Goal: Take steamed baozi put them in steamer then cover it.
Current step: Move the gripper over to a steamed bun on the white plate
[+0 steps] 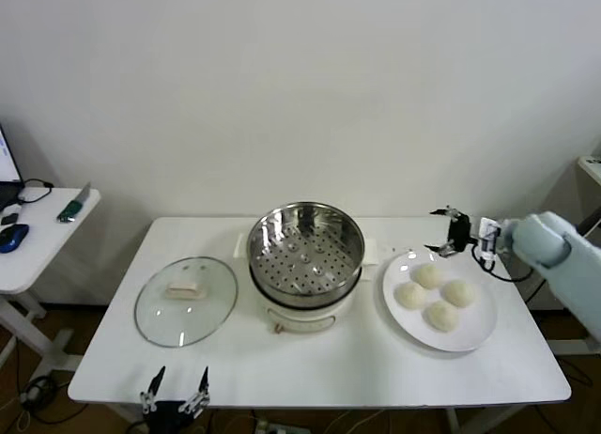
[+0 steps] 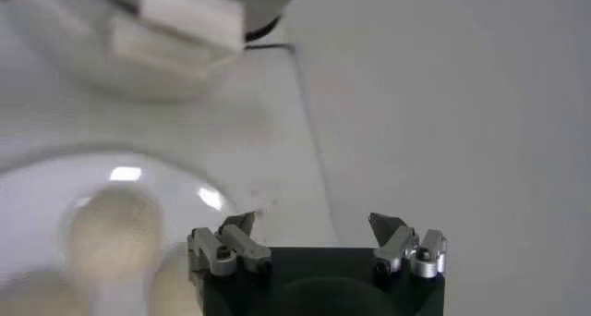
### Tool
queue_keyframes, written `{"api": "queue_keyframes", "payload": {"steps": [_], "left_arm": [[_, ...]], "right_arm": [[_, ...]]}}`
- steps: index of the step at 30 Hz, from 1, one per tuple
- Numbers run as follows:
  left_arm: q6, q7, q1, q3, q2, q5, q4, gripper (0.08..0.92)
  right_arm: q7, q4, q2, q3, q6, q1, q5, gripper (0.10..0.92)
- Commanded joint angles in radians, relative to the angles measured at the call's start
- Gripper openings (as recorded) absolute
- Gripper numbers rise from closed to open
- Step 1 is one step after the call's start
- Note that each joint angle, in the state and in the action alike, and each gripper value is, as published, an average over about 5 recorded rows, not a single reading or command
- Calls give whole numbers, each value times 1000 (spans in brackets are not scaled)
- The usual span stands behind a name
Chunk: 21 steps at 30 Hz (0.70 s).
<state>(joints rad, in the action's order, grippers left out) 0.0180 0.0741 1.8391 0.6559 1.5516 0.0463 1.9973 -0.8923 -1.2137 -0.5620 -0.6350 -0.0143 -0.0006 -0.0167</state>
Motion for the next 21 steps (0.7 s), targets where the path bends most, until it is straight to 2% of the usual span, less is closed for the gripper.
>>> {"api": "queue_keyframes", "payload": {"steps": [1, 5, 11, 21], "left_arm": [[3, 1, -1, -1, 0, -4, -3, 823], [5, 1, -5, 0, 1, -3, -6, 823], [8, 2, -5, 2, 4, -3, -1, 823], [16, 2, 2, 5, 7, -4, 0, 823]], "right_arm": [[-305, 159, -14, -590, -106, 489, -43, 823], [-309, 167, -69, -664, -74, 497, -101, 823], [-267, 217, -159, -648, -11, 414, -111, 823], [-213, 416, -329, -556, 19, 309, -83, 823]]}}
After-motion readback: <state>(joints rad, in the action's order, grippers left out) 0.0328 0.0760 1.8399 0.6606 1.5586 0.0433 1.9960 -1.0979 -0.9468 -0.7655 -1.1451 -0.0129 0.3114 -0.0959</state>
